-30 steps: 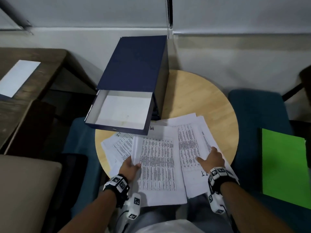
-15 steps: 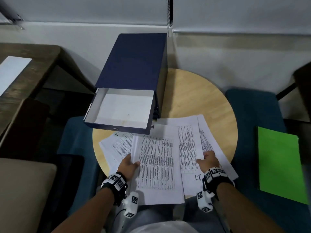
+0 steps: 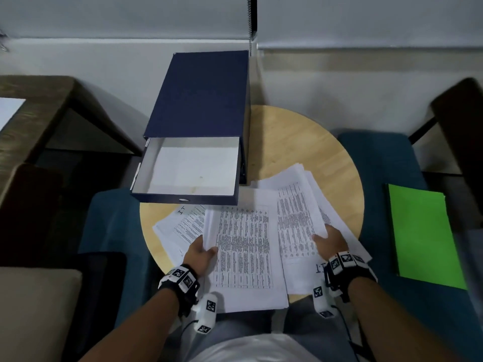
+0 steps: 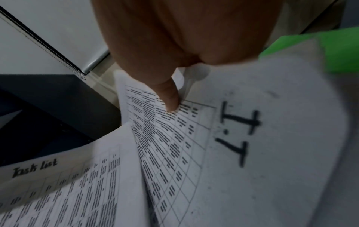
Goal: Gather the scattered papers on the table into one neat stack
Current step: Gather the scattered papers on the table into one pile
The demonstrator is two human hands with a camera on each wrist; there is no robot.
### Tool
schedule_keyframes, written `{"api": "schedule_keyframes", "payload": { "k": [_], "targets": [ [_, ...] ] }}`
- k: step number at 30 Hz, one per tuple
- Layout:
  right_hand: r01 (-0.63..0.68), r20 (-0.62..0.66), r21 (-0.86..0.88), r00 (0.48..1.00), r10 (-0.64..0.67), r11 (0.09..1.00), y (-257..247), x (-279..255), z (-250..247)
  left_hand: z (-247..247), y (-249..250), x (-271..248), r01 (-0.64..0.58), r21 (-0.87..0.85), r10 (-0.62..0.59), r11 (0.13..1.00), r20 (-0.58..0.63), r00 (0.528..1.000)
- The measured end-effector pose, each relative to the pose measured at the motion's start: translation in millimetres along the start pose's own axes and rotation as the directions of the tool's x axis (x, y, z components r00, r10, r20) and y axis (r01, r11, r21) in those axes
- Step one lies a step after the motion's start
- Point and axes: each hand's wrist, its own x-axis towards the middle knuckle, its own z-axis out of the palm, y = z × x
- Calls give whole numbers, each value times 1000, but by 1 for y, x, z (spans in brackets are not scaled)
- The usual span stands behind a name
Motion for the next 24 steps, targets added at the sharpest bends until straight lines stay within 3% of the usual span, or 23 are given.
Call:
{"api": "schedule_keyframes", "payload": {
  "k": [6, 8, 11, 15, 19, 22, 24],
  "targets": [
    [49, -205, 86, 978, -30, 995, 10, -15, -99, 11, 1, 13, -90, 16, 89, 996, 21, 996],
    [68, -281, 230, 960, 0, 971, 13, -21, -129, 19, 8, 14, -122, 13, 122, 992, 25, 992],
    [91, -280, 465, 959, 49, 881, 16, -23, -159, 33, 22, 14, -209, 23, 208, 978, 61, 976],
    [74, -171, 498, 985, 14, 864, 13, -34, -147, 51, 48, 8, -293, -63, 299, 954, 143, 944],
    [55, -67, 240, 997, -40, 969, 16, -50, -103, 64, 72, 3, -245, -340, 325, 908, 201, 924],
    [21, -20, 372, 1000, -14, 928, 21, -60, -81, 70, 78, 10, -203, -450, 333, 870, 233, 914],
    [-35, 45, 526, 999, 13, 850, 18, -67, -73, 71, 86, 9, -207, -472, 351, 857, 242, 904]
  ]
}}
